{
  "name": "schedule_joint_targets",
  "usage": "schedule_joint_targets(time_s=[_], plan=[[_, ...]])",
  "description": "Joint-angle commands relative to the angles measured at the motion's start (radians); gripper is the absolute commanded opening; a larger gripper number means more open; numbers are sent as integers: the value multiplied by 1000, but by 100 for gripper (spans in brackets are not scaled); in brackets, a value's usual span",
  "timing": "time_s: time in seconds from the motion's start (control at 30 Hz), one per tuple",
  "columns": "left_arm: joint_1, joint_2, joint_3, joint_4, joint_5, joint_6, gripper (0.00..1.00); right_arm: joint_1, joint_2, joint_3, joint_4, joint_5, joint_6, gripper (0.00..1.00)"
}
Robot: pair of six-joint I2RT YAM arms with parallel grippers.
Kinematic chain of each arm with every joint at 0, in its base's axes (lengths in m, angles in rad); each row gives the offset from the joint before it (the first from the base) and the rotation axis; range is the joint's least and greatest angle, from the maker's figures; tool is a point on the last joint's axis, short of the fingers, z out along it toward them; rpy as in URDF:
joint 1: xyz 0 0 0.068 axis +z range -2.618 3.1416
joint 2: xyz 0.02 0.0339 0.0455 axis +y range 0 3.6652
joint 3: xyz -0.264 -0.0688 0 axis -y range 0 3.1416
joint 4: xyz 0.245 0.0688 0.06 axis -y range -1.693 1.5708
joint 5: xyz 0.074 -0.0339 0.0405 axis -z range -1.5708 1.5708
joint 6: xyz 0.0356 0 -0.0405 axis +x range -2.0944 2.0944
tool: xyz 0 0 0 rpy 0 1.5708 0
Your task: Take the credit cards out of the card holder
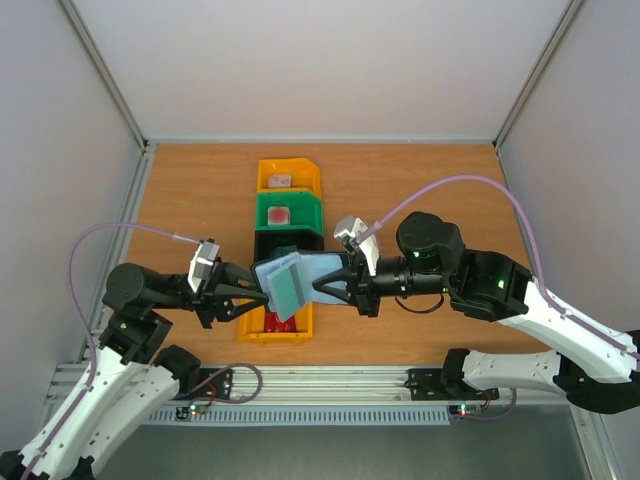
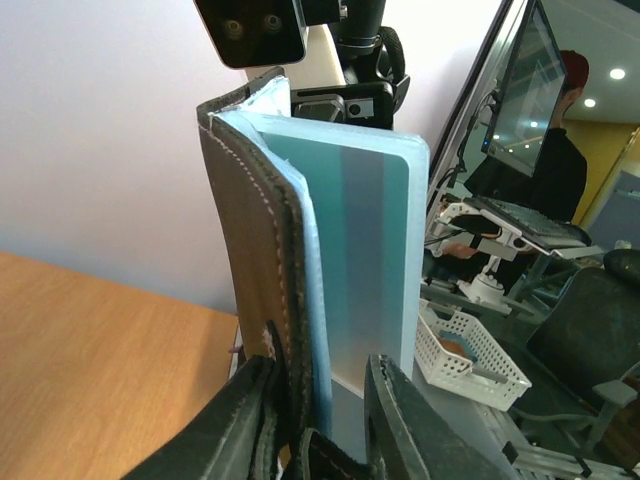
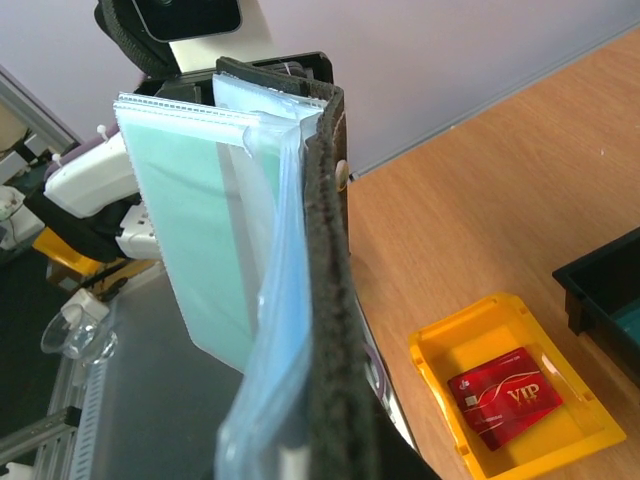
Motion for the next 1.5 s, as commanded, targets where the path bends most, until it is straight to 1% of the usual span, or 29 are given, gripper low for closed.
schedule_joint_targets(time_s=[0.0, 0.03, 0.07, 0.13, 0.3, 0.4, 0.53, 0.57, 0.63, 0.77, 0.83, 0.97, 1.13, 1.4, 1.47], plan=[[-10, 8, 4, 67, 18, -14, 30, -6, 6, 6, 27, 11, 10, 1], [-11, 8, 4, 69, 21, -20, 37, -6, 7, 7, 24, 20, 12, 1], [-12, 9, 3, 70, 24, -25, 41, -6, 7, 7, 21, 29, 14, 1], [-13, 4, 0, 67, 28, -22, 45, -6, 8, 7, 18, 47, 18, 1], [-15, 4, 0, 67, 34, -35, 46, -6, 17, 9, 13, 47, 23, 1], [-15, 5, 1, 63, 31, -38, 50, -6, 29, 14, -3, 63, 28, 1], [-15, 3, 9, -3, -18, -12, 54, -6, 54, 33, -12, 66, 28, 1], [-15, 1, 11, -28, -35, -4, 53, -6, 60, 37, -11, 62, 27, 1], [-15, -3, 11, -54, -51, 10, 48, -6, 71, 46, -11, 51, 22, 1], [-15, -18, 8, -107, -70, 35, 46, -6, 81, 48, -8, 44, 21, 1], [-15, -25, 8, -134, -74, 62, 40, -6, 82, 47, -5, 35, 23, 1], [-15, -33, 3, -115, -69, 63, 35, -6, 83, 50, -3, 33, 23, 1], [-15, -20, 8, -142, -105, 68, 35, -6, 103, 67, -2, 9, 21, 1], [-15, -17, 11, -175, -160, 83, 26, -6, 133, 86, 9, -81, 4, 1], [-15, -18, 11, -236, -185, 97, 25, -6, 135, 84, 23, -105, 1, 1]])
